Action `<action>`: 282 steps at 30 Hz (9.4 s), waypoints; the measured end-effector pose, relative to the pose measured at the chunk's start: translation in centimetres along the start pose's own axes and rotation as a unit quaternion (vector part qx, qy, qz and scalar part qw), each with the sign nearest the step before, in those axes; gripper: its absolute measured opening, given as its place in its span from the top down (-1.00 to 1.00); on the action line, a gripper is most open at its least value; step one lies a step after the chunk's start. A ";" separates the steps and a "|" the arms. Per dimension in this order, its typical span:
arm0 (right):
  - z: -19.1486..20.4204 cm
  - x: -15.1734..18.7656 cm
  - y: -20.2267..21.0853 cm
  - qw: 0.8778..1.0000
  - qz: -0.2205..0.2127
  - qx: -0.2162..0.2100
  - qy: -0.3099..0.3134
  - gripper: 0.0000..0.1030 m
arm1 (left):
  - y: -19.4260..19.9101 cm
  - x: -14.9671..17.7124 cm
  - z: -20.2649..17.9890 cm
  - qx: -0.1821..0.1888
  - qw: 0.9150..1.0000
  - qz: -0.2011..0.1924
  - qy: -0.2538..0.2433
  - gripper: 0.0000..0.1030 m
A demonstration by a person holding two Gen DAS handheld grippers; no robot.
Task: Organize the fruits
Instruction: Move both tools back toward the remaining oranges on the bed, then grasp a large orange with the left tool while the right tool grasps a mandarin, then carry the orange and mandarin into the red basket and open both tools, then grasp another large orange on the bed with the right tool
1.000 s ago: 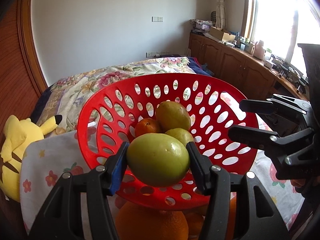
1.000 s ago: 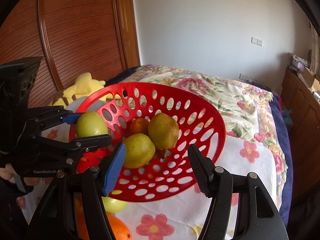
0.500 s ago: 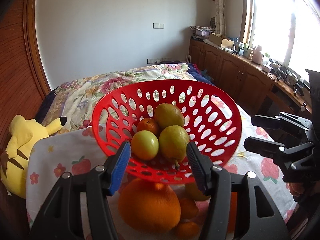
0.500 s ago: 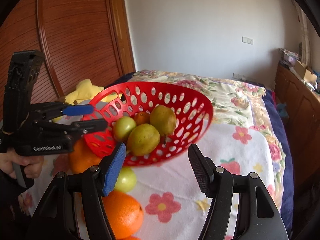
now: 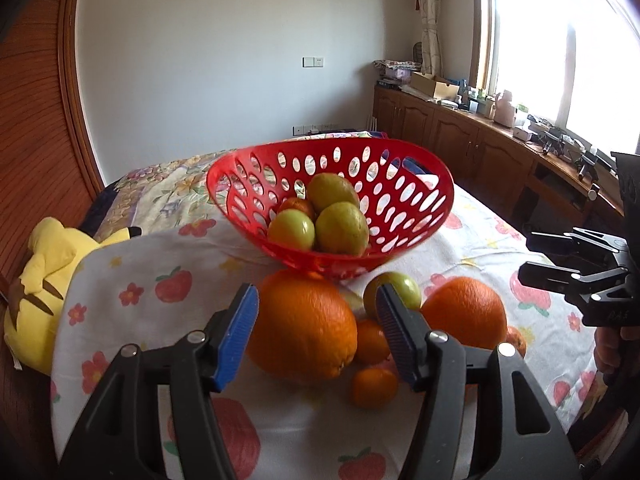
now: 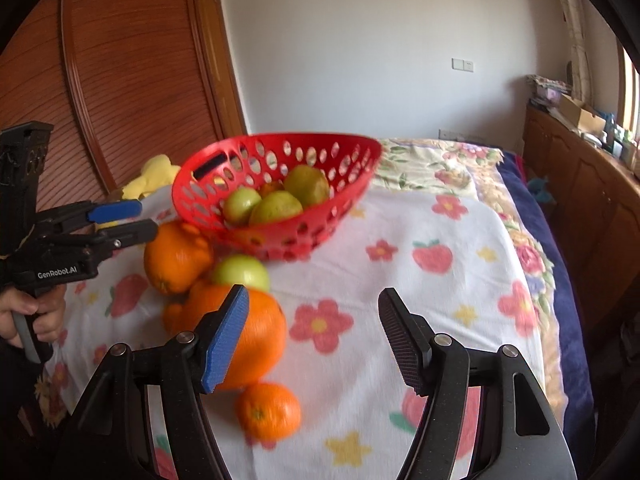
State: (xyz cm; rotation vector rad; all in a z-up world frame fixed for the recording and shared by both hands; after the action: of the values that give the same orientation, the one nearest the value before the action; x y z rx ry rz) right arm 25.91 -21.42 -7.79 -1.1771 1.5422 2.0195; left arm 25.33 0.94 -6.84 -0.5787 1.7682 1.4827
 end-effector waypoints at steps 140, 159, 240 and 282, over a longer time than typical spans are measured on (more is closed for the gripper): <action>1.3 -1.9 0.6 0.998 -0.040 0.035 0.020 0.11 | 2.4 -3.3 2.3 0.016 0.998 -0.055 0.031 -0.57; 2.9 -10.2 -7.6 0.995 -0.041 0.005 0.095 0.11 | -3.2 -7.7 2.5 0.015 0.998 -0.059 0.019 -0.57; 1.1 -6.7 -4.0 0.998 -0.032 0.004 0.050 -0.27 | -3.9 -8.2 -0.4 0.008 1.000 -0.030 -0.006 -0.66; 5.4 0.3 -4.0 0.999 0.034 0.009 0.012 -0.70 | -1.0 4.6 0.4 -0.010 1.000 -0.004 0.021 -0.65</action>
State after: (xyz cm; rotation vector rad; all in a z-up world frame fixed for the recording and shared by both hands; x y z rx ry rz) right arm 26.29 -15.14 -10.20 -1.1604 1.6302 2.0369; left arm 23.34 1.63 -11.01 -0.6308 1.7819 1.4950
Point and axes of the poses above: each gripper's, at about its wrist camera, not at the fingertips, and y roughly against the way its jaws point, z to its left, x to its underside, the point moved 1 cm from there along -y, roughly the way its jaws point, and after that the axes turned 1 degree about x, right-handed, at the moved point
